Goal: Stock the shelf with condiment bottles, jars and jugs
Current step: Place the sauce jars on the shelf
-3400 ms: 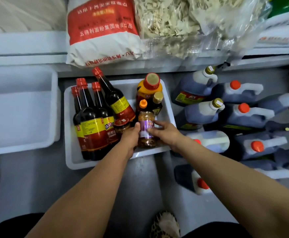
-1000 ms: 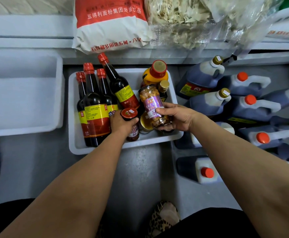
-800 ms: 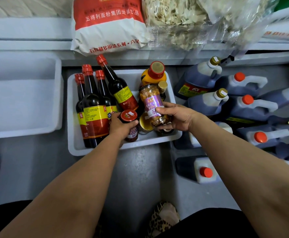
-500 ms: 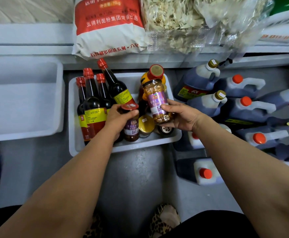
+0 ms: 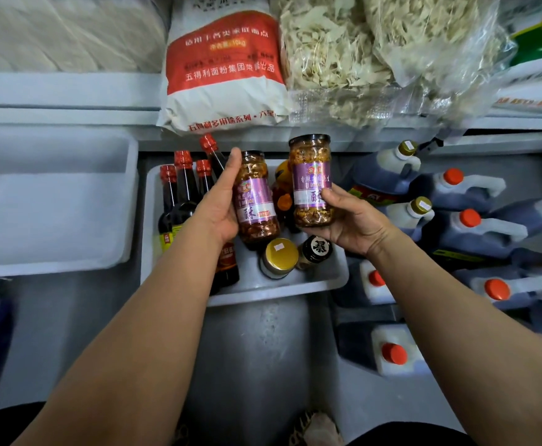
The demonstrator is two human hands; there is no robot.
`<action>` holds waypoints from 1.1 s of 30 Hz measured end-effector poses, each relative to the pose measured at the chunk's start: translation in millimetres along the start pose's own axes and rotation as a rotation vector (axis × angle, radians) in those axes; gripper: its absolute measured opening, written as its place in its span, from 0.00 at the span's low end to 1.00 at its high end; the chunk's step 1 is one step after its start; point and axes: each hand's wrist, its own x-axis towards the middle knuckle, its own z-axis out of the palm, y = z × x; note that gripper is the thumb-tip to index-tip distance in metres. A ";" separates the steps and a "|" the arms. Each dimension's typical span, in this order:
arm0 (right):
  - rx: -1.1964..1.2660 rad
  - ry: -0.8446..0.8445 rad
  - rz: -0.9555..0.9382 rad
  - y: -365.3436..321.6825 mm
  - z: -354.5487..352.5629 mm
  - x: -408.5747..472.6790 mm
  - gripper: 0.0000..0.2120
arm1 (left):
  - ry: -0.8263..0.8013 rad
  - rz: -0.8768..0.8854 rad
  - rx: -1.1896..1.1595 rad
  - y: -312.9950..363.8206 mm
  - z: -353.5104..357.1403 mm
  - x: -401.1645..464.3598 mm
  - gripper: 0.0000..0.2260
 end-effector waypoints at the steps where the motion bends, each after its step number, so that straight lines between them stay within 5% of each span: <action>1: -0.003 -0.006 -0.004 -0.6 0.4 0.8 0.32 | 0.008 -0.011 0.010 1.1 0.0 0.7 0.29; 6: 0.034 -0.007 -0.027 -4.5 0.3 6.6 0.30 | -0.022 -0.077 -0.065 3.5 2.8 5.5 0.29; 12: 0.042 -0.046 -0.038 -10.5 -3.5 14.3 0.27 | -0.175 -0.039 -0.144 17.5 10.8 9.9 0.09; 20: 0.089 0.012 -0.030 -13.1 9.9 27.3 0.46 | -0.147 -0.088 -0.180 27.6 19.5 6.3 0.47; 26: 0.127 0.066 -0.019 -31.8 64.1 -1.3 0.32 | -0.104 -0.086 -0.301 68.2 37.0 -49.1 0.35; 33: 0.160 0.088 0.027 -110.0 153.1 -78.2 0.41 | -0.007 -0.146 -0.297 153.2 80.6 -153.1 0.33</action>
